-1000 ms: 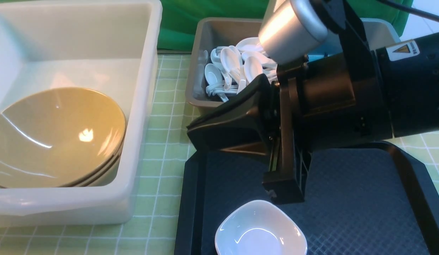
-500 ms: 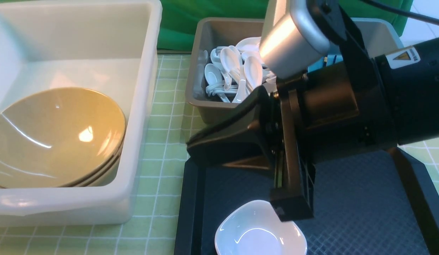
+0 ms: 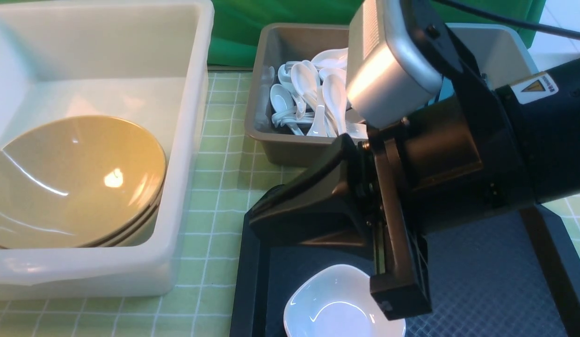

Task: On green table put chopsticks spoon bowls plates into blue grey white boxes.
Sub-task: 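Place the white bowl into the white bin with the other dishes with the left gripper, then grasp the small white bowl on the black tray by its rim with the left gripper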

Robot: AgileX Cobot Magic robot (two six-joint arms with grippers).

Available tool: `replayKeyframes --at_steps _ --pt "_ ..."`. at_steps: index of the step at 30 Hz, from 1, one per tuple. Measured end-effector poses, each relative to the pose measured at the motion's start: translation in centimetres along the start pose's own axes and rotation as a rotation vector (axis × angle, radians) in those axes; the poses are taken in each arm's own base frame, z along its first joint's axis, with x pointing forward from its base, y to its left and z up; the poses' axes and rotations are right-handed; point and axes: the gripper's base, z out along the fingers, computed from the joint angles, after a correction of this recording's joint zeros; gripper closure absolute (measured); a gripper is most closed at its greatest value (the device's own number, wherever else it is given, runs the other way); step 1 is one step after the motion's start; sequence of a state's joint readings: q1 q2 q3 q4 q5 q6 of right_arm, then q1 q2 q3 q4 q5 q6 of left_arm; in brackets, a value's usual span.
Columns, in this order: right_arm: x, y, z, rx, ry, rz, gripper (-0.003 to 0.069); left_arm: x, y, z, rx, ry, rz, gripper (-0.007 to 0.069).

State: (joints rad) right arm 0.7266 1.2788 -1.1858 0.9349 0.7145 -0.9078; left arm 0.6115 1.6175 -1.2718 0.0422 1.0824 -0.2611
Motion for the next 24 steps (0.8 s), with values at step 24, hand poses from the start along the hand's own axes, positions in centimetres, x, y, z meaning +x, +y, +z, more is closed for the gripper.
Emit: replayKeyframes --at_steps 24 --pt "1.2 3.0 -6.3 0.044 0.127 -0.152 0.06 18.7 -17.5 -12.6 0.733 0.007 1.111 0.0142"
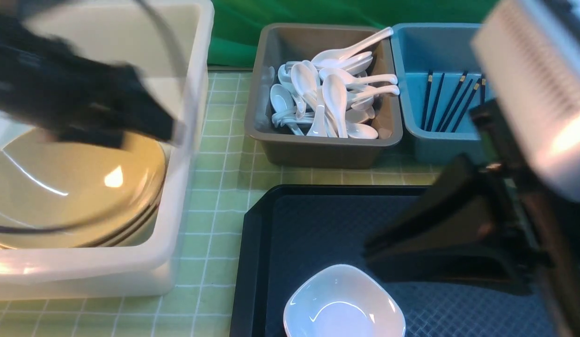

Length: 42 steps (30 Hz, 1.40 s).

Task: On green table put chopsticks spoon bowls plates into blue grey white boxes.
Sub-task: 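Grasp the small white bowl on the black tray by its rim with the left gripper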

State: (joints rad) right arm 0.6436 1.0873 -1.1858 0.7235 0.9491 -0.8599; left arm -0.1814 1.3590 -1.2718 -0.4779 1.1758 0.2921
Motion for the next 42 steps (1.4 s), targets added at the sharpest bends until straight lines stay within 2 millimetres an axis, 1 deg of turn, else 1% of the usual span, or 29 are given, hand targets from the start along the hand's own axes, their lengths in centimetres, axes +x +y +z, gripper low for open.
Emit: replayKeyframes --at_steps 2,3,5,6,7,8,9,10,11,12,13,14,16,21,23,27,29,31,32,33,34,36,38,40,41,42 --pt "-0.1 0.6 -0.8 0.007 -0.018 -0.016 0.0597 -0.4 -1.6 3.1 0.047 0.079 0.072 0.016" --pt "-0.1 1.1 -1.4 0.013 -0.032 -0.03 0.0595 -0.6 -2.5 5.1 0.068 0.125 0.107 0.0164" --pt "-0.2 1.6 -2.0 0.019 -0.046 -0.044 0.0592 -0.5 -3.6 8.2 0.094 0.201 0.144 0.0176" --pt "-0.2 1.8 -2.2 0.02 -0.049 -0.047 0.0592 -0.5 -3.7 8.6 0.096 0.208 0.148 0.0178" --pt "-0.2 2.1 -2.5 0.025 -0.058 -0.054 0.059 -0.3 -4.2 10.8 0.108 0.264 0.17 0.0177" --pt "-0.2 2.3 -2.8 0.027 -0.064 -0.059 0.0589 -0.1 -4.7 12.4 0.117 0.303 0.195 0.0177" --pt "-0.2 2.4 -3.0 0.028 -0.068 -0.06 0.0588 0.1 -4.9 13.1 0.123 0.318 0.213 0.0177" --pt "-0.2 2.6 -3.2 0.031 -0.075 -0.056 0.0587 0.6 -5.3 15.3 0.135 0.372 0.248 0.0177" --pt "-0.2 2.7 -3.2 0.031 -0.075 -0.055 0.0586 0.7 -5.4 15.8 0.139 0.386 0.259 0.0177" --pt "-0.2 2.8 -3.3 0.029 -0.076 -0.053 0.0583 1.2 -5.6 17.5 0.15 0.434 0.293 0.0177" --pt "-0.1 2.8 -3.4 0.028 -0.075 -0.054 0.0582 1.6 -5.7 18.6 0.157 0.465 0.313 0.0177" --pt "-0.1 2.8 -3.4 0.028 -0.075 -0.054 0.0582 1.7 -5.7 18.7 0.159 0.469 0.317 0.0177" --pt "-0.1 2.8 -3.4 0.024 -0.072 -0.053 0.058 2.3 -5.6 20.4 0.166 0.518 0.333 0.0177" --pt "-0.1 2.9 -3.4 0.023 -0.071 -0.053 0.0578 2.8 -5.3 22.3 0.188 0.558 0.305 0.0177" --pt "-0.1 2.9 -3.4 0.023 -0.071 -0.052 0.0575 3.0 -5.3 22.9 0.215 0.57 0.3 0.019" --pt "-0.1 2.9 -3.4 0.023 -0.071 -0.052 0.0569 3.5 -5.2 24.0 0.252 0.602 0.309 0.0304" --pt "-0.1 2.9 -3.4 0.022 -0.071 -0.051 0.0568 3.6 -5.0 24.3 0.249 0.614 0.304 0.0386" --pt "-0.1 2.9 -3.4 0.022 -0.071 -0.051 0.0566 3.7 -4.8 24.4 0.239 0.622 0.288 0.0489" --pt "-0.1 2.9 -3.4 0.022 -0.07 -0.051 0.0566 3.6 -4.7 24.4 0.238 0.621 0.282 0.0508" --pt "-0.1 2.9 -3.4 0.021 -0.069 -0.052 0.0562 3.6 -4.6 24.4 0.233 0.621 0.266 0.0582" --pt "-0.1 2.9 -3.4 0.021 -0.069 -0.051 0.0561 3.5 -4.5 24.3 0.231 0.621 0.256 0.0598" --pt "-0.1 2.9 -3.4 0.018 -0.067 -0.051 0.0559 3.4 -4.4 24.1 0.238 0.623 0.241 0.061" --pt "-0.1 2.9 -3.4 0.018 -0.066 -0.051 0.0559 3.1 -4.1 23.4 0.239 0.616 0.235 0.061" --pt "-0.1 2.9 -3.4 0.018 -0.066 -0.051 0.0559 2.3 -3.9 22.1 0.239 0.589 0.237 0.061" --pt "-0.1 2.9 -3.4 0.018 -0.066 -0.053 0.0558 1.4 -3.6 20.6 0.235 0.551 0.237 0.061" --pt "-0.1 2.9 -3.4 0.018 -0.066 -0.053 0.0558 1.2 -3.6 20.3 0.236 0.545 0.239 0.061"
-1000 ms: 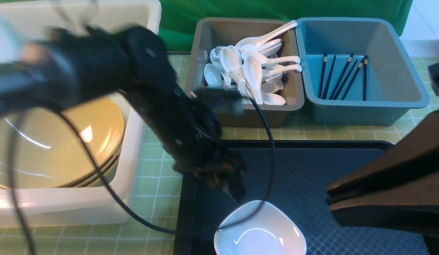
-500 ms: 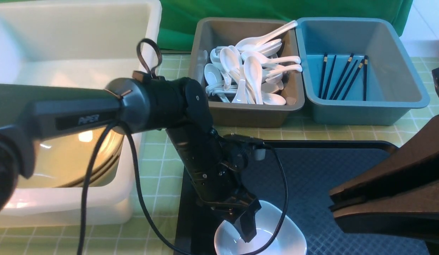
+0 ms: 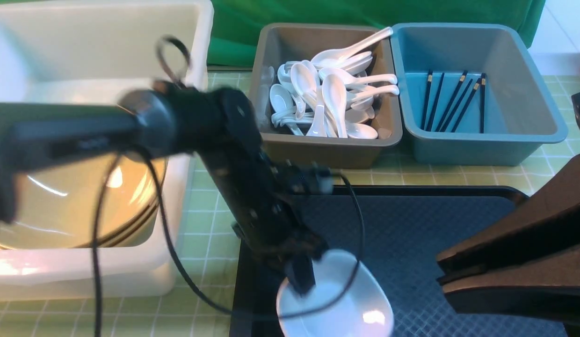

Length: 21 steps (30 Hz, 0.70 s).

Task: On green table put chopsticks spoon bowls plates into blue grey white boxes.
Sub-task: 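Grasp the small white bowl on the black tray by its rim with the left gripper, then place the white bowl into the white bin with the other dishes with the left gripper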

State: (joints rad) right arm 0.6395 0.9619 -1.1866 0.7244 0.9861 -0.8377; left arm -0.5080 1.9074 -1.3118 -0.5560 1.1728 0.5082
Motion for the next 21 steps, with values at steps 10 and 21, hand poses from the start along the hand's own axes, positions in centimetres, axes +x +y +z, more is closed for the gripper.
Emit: replayKeyframes --at_steps 10,21 --pt "-0.7 -0.8 0.0 0.085 -0.073 -0.049 0.0558 5.0 -1.8 -15.2 -0.093 -0.435 -0.024 0.061" --pt "-0.9 -3.7 3.7 0.041 -0.08 -0.014 0.0557 19.6 4.9 -25.2 -0.364 -0.802 -0.553 0.061"
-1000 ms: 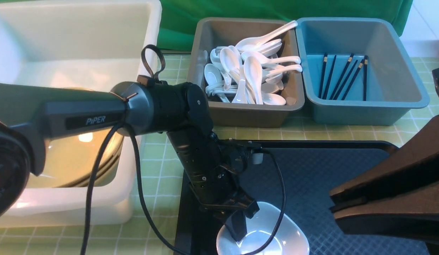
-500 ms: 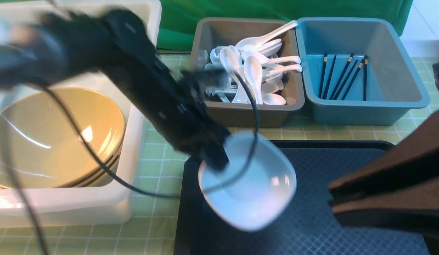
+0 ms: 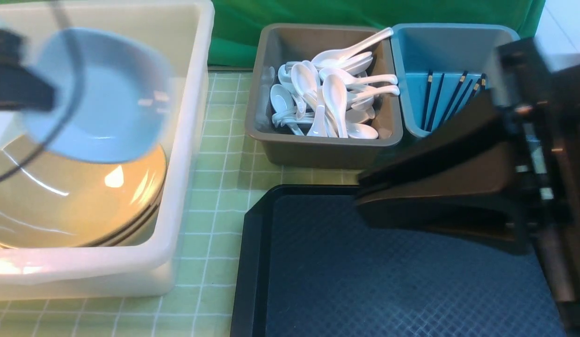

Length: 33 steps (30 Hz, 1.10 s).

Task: On green table put chopsticks spoon bowls plates into blue grey white boxes.
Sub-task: 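Place the white bowl into the white bin with the other dishes with the left gripper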

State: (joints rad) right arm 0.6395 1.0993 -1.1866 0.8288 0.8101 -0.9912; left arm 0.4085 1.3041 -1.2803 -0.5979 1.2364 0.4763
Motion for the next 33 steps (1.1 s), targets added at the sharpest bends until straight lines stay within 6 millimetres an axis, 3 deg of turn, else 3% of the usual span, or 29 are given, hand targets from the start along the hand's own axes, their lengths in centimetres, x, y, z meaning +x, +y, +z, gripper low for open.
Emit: replayKeyframes --at_steps 1,4,5,9,12,19,33 --pt "0.0 0.0 0.1 -0.004 0.001 0.001 0.0557 0.0 0.2 -0.1 -0.005 -0.002 -0.008 0.061" --pt "0.5 -1.0 1.6 -0.026 0.026 0.038 0.0584 0.6 4.5 -1.5 -0.09 -0.05 -0.188 0.061" --pt "0.5 -1.1 1.7 -0.026 0.027 0.039 0.0587 0.6 4.7 -1.5 -0.095 -0.054 -0.196 0.061" --pt "0.5 -1.6 2.0 -0.003 0.018 0.049 0.0635 1.7 9.2 -2.7 -0.231 -0.07 -0.406 0.061" --pt "0.4 -1.7 2.0 0.013 0.005 0.038 0.0638 2.7 11.3 -3.2 -0.358 -0.043 -0.505 0.061" --pt "0.4 -1.8 2.0 0.019 0.0 0.012 0.0638 2.8 13.4 -2.3 -0.551 -0.002 -0.567 0.061" --pt "0.4 -1.7 2.0 0.011 0.004 0.011 0.0638 2.9 16.6 2.4 -0.559 0.123 -0.613 0.061"
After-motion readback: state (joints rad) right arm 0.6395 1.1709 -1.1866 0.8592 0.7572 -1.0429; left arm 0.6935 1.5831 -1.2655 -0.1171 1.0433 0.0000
